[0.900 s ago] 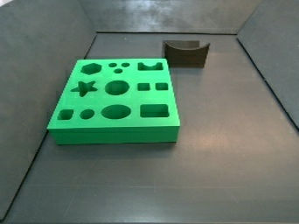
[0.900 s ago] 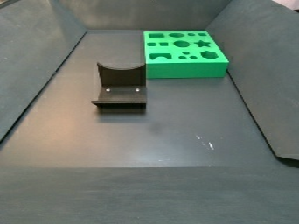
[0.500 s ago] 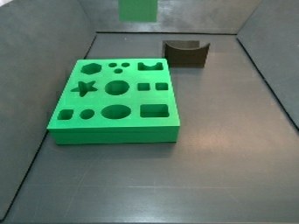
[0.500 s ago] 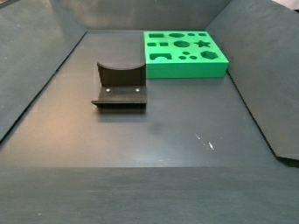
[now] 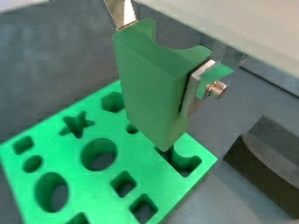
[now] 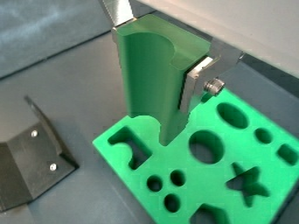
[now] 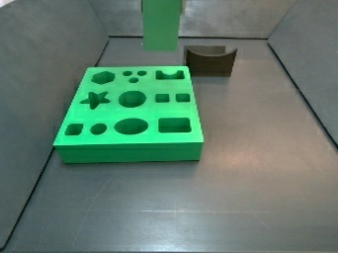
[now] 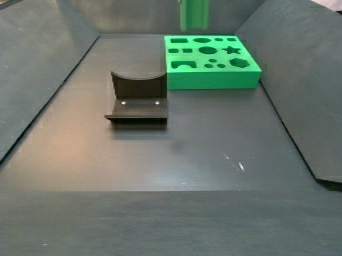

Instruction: Insert the arch object.

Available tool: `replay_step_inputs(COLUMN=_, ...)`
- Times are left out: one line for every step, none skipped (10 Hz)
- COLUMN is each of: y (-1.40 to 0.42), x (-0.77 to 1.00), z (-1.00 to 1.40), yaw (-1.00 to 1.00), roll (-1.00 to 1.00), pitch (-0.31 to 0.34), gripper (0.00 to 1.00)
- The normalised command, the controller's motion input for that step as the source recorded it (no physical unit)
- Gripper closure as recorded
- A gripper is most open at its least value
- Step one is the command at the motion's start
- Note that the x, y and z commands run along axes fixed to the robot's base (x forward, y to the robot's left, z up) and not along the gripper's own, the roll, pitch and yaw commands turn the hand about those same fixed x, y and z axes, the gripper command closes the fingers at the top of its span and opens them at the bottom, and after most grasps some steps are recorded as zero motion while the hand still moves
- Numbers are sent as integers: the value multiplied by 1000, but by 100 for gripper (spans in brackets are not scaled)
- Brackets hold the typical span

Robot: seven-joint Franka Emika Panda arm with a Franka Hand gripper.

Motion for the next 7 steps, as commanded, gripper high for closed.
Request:
replay_step_inputs(y=40, x=197, z=-691, yaw=0, roll=-224, pitch=-123, gripper=100)
replay_step_inputs(y=34, x=117, z=-346, yaw=-160, roll=-383, pitch=-150, gripper=100)
replay_step_inputs(y=231, x=0, z=-423, yaw=-169, roll=-363, pitch=-83, gripper=100)
replay_step_inputs(y=280, x=-60, z=-571, yaw=-40, roll=-96, pitch=-13, gripper=100)
replay_step_inputs(y=89, x=0, z=-254, yaw=11, roll=143, pitch=0, gripper=100)
replay_step_inputs(y=169, x=77, z=-334, yaw=0, roll=31, pitch=6, gripper=100)
replay_step_inputs(y=160, x=411, z=-437, yaw=-146, roll=0, pitch=94, gripper=100)
